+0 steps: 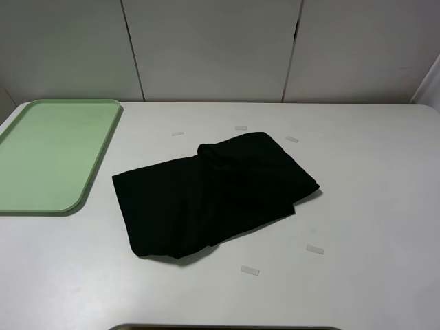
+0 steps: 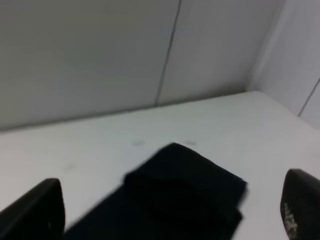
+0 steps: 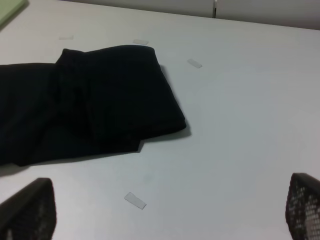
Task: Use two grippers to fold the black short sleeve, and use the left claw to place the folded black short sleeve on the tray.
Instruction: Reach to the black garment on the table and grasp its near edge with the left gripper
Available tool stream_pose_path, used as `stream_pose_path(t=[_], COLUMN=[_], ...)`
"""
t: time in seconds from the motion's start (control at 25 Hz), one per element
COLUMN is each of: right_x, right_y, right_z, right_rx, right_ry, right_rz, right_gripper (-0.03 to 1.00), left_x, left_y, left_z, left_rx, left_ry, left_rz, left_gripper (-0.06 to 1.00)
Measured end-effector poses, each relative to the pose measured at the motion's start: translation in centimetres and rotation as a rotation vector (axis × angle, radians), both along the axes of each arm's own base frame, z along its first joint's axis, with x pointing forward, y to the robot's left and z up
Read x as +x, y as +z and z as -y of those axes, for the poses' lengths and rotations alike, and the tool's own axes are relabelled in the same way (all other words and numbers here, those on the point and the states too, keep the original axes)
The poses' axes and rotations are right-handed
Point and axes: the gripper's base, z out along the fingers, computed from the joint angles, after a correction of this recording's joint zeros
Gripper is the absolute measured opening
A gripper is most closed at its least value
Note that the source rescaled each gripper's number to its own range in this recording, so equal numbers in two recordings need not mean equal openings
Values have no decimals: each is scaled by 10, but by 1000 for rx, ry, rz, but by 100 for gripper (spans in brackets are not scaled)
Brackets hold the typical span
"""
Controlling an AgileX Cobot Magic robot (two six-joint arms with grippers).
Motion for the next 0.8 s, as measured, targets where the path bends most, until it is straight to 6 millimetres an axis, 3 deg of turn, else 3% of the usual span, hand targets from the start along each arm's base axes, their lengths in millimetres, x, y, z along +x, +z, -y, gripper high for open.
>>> stream_pose_path(t=[0.12, 0.2, 0.44, 0.6, 0.8], right_x=[0, 0, 0, 0, 0], right_y=[0, 0, 0, 0, 0], right_z=[0, 0, 0, 0, 0], right_rx=[0, 0, 0, 0, 0], right_ry=[0, 0, 0, 0, 0], right_rz=[0, 0, 0, 0, 0], right_gripper=[100, 100, 100, 100, 100], left_x=[18, 46, 95, 117, 137], left_y=[2, -2, -32, -54, -75], left_z=[14, 37, 83, 96, 96], left_rx=[3, 29, 69, 53, -10], left_ry=[-2, -10, -103, -168, -227], left_rz=[-73, -197, -422, -495, -588], left_gripper=[84, 84, 84, 84, 84])
